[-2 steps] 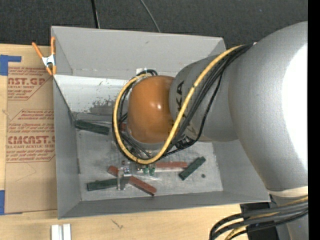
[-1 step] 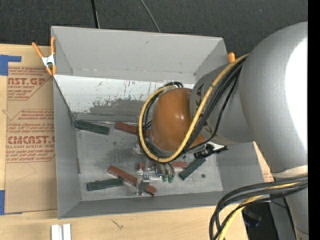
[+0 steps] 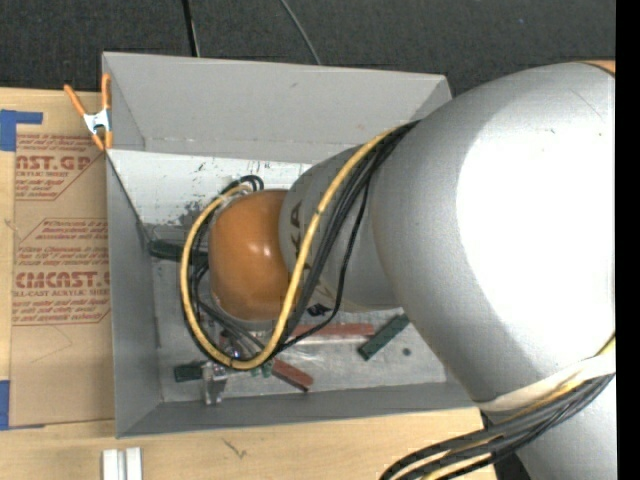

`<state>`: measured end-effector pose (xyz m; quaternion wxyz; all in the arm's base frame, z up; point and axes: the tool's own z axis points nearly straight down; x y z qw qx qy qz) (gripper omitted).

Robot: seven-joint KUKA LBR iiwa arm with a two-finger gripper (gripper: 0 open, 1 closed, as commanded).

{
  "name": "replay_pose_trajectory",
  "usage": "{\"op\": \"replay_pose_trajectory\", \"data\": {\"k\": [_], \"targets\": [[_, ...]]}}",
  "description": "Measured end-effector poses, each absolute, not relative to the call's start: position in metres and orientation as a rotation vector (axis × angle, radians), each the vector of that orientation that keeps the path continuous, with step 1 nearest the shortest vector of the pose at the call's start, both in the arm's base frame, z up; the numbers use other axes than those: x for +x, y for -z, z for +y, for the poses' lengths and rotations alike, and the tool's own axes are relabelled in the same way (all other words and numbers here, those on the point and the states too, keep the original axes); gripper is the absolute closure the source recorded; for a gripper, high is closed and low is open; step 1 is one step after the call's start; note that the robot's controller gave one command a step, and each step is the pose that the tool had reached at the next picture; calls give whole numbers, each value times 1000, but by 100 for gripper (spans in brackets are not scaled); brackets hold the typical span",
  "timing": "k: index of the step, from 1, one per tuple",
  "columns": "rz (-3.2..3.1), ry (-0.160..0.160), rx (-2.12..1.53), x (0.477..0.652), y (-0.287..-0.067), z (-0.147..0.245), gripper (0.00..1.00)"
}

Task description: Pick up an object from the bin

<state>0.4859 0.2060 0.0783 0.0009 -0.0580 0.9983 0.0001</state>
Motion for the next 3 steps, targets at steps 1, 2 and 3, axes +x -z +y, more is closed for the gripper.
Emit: {"op": "replay_pose_trajectory", "data": {"k": [1,2,3], "targets": [[3126,-15,255,488,-74,166,100],[3126,-14,253,488,-74,166,100],[3126,-11,252,489,-76,167,100]]}}
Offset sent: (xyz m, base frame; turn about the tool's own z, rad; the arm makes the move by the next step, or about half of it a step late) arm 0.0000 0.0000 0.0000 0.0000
